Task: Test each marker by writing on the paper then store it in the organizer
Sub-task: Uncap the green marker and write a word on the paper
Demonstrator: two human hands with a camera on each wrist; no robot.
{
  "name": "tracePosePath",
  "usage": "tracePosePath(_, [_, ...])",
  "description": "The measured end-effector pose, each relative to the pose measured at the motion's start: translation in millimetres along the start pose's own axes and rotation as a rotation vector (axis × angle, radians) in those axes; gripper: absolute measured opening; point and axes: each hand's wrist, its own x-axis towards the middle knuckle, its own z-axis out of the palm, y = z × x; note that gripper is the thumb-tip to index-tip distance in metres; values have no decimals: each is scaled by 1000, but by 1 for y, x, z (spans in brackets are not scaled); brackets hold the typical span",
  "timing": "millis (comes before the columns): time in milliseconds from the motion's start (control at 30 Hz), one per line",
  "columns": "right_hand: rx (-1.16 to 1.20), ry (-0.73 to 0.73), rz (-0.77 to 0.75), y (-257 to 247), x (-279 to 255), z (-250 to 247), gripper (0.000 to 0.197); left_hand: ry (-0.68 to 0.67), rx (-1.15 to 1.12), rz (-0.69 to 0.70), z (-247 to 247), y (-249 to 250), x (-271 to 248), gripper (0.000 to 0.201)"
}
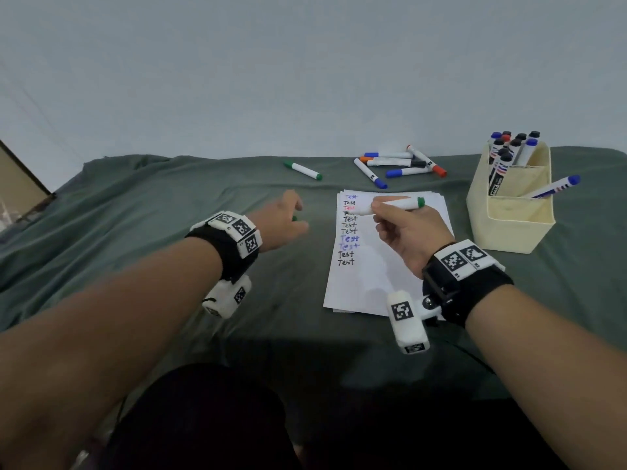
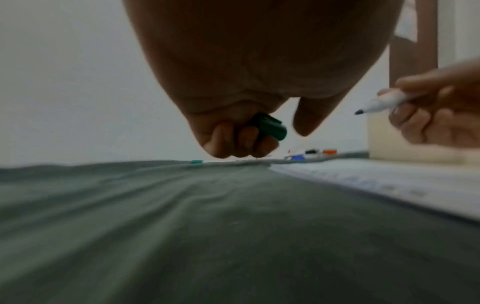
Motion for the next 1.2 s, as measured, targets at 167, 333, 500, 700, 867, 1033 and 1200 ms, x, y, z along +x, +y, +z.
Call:
tracePosePath(167, [45, 6, 64, 15, 10, -13, 9, -60, 337, -41, -14, -43, 4, 18])
tracePosePath(333, [113, -55, 69, 30, 13, -23, 11, -120, 497, 10, -23, -62, 15, 20])
tracePosePath(500, [51, -106, 34, 34, 13, -26, 12, -129, 457, -44, -17, -70, 17, 41])
tracePosePath(700, [-16, -122, -8, 37, 13, -24, 18, -31, 489, -26, -18, -68, 12, 54])
tracePosePath(867, [-134, -122, -26, 36, 9, -20, 14, -25, 494, 207, 7, -26, 5, 81])
tracePosePath(1033, [-282, -95, -70, 33, 5, -16, 17, -434, 444, 277, 40, 12, 2, 102])
tracePosePath(1200, [-377, -47, -116, 23, 5, -12, 10, -455, 409, 273, 41, 13, 3, 102])
